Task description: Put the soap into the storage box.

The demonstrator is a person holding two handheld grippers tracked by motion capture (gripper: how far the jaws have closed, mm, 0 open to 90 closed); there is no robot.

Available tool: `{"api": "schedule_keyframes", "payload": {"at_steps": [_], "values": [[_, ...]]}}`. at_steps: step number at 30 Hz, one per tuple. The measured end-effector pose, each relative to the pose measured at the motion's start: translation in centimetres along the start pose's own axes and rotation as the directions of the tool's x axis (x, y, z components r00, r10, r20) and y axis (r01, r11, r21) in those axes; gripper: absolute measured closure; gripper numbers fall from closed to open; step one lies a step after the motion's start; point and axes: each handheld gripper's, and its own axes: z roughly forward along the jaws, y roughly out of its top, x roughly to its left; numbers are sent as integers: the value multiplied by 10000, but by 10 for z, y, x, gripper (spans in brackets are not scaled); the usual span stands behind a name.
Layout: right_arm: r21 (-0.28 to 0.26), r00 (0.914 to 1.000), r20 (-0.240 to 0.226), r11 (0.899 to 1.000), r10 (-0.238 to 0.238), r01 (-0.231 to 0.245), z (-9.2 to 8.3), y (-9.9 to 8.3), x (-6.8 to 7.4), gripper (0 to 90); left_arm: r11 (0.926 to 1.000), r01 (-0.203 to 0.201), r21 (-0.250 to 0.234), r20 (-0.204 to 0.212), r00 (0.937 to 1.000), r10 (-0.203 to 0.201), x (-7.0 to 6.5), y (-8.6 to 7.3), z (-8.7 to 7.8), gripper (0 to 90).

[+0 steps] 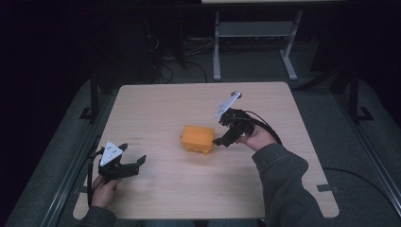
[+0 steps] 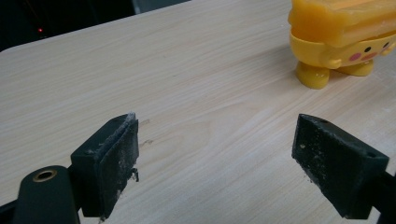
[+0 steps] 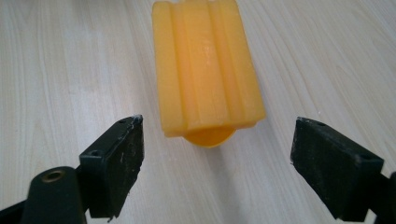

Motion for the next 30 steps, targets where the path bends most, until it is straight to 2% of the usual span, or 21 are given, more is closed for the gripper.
{"api": "schedule_keyframes", "payload": {"at_steps": [3,13,30], "values": [[134,10000,37,9999,7,-8,-1,-2,1,166,10000,-3,3,0,10000,3,0,0,0,140],[91,9999,113,10000,-41,40,-7,-7,1,167,10000,-3,3,-9,10000,3,0,0,0,140],[32,9989,219,9991,413,-413,-15,-34,3,169,9999,-78,96,2,10000,78,0,0,1,140]]}}
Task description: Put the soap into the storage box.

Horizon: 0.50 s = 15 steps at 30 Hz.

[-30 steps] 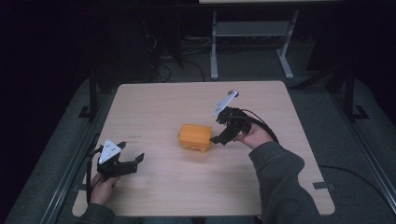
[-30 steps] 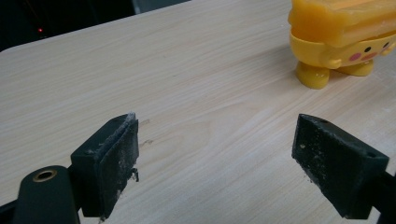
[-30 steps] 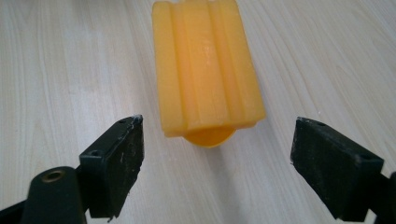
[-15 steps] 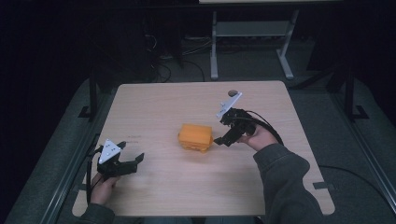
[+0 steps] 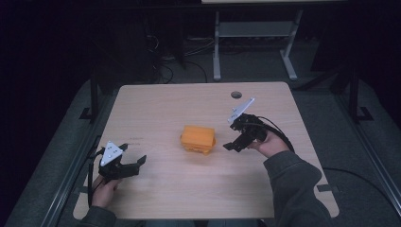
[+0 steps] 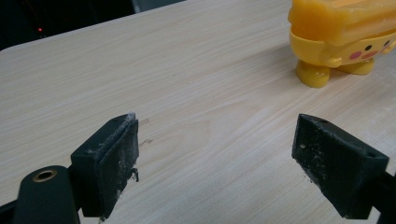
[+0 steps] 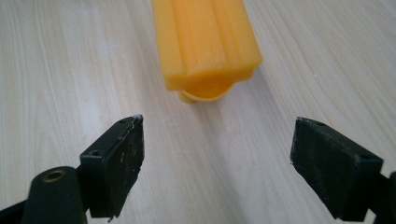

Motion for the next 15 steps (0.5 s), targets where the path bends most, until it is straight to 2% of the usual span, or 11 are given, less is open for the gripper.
{"api": "schedule_keyframes", "payload": {"at_steps": [15], "values": [[-111,9993,85,9992,373,-372,-7,-23,4,169,10000,-18,15,37,10000,18,-2,0,1,140]]}}
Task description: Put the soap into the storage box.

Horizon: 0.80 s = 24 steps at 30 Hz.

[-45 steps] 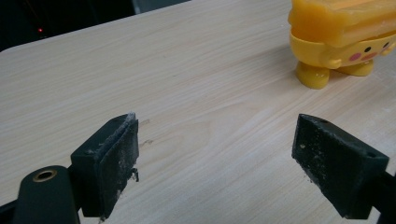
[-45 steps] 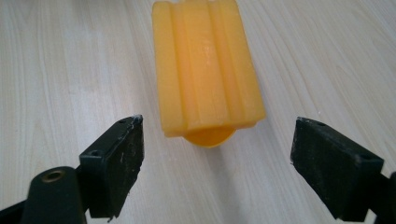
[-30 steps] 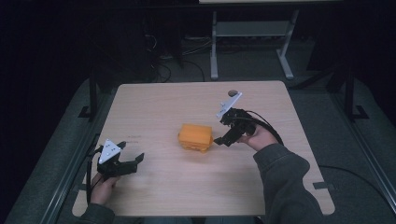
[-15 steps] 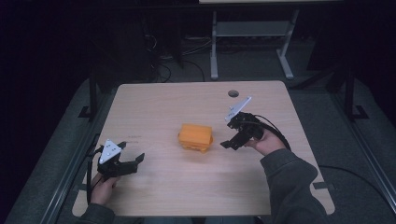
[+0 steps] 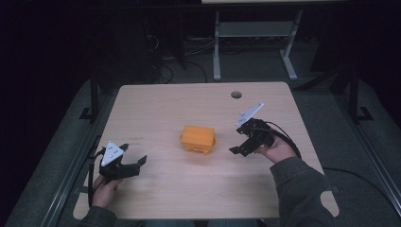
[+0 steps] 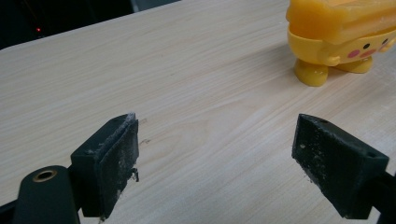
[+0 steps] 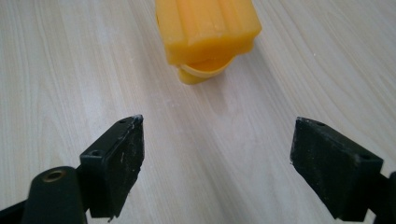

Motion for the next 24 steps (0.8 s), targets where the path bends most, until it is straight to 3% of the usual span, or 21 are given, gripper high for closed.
{"api": "schedule_keyframes", "payload": {"at_steps": [24], "values": [[-75,9973,50,9973,734,-734,-5,-51,10,169,10000,-66,54,26,10000,66,-1,0,1,140]]}}
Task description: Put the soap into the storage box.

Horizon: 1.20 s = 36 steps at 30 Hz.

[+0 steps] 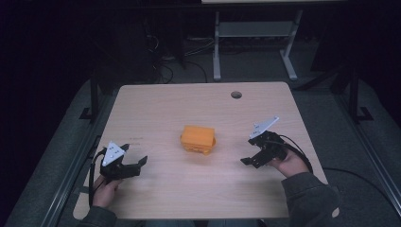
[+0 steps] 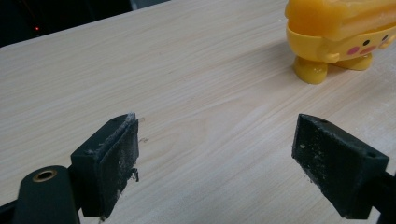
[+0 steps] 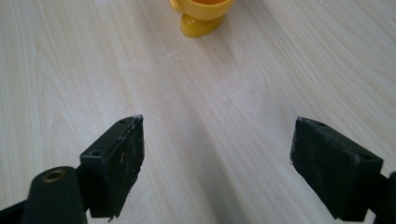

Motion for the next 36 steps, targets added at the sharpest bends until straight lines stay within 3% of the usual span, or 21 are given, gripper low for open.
{"api": "schedule_keyframes", "payload": {"at_steps": [26,36], "values": [[-356,9960,275,9958,848,-839,-8,-48,3,168,10000,4,80,56,10000,-5,-2,-1,2,140],[-478,9930,351,9927,1126,-1109,-7,-71,7,169,9996,-171,214,107,9998,169,-4,-1,3,140]]}}
